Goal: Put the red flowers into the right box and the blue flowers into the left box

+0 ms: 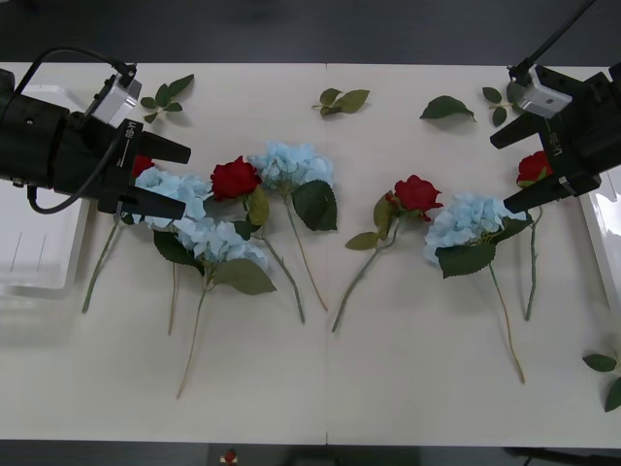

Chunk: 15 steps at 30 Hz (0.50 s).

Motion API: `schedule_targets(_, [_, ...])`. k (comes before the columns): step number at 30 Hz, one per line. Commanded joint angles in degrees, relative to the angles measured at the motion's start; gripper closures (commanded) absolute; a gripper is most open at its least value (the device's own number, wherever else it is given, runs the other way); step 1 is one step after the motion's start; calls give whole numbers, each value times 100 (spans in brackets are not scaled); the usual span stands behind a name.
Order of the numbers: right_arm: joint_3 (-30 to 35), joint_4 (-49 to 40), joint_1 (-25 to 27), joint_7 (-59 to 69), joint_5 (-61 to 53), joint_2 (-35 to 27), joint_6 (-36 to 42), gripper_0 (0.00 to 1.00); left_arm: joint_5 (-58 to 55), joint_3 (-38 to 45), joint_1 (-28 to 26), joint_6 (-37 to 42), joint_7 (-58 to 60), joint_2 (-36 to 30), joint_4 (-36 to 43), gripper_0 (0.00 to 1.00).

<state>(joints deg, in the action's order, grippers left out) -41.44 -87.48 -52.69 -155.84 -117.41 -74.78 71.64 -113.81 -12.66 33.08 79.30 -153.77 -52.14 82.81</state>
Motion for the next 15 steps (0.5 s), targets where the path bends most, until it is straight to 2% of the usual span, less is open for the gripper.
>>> schedule_targets(1, [-14,-24,-84,84,-45,-72,-1,0,-176,-193,252,15,-123,-367,139,0])
schedule_targets(3, [-14,-24,-84,84,-45,-72,-1,0,-150,-193,260,6,-123,-438,165,0])
schedule_targets(4, [-260,-15,198,84,-19,148,-1,0,-71,-193,278,-2,-123,-464,200,0])
schedule_targets(10, [-330,100,154,84,-71,271,-45,0,571,-167,287,-310,-123,-640,385,0])
schedule_targets(15, [-330,152,-57,239,-28,165,140,0,1397,-105,287,-468,1174,-798,543,0])
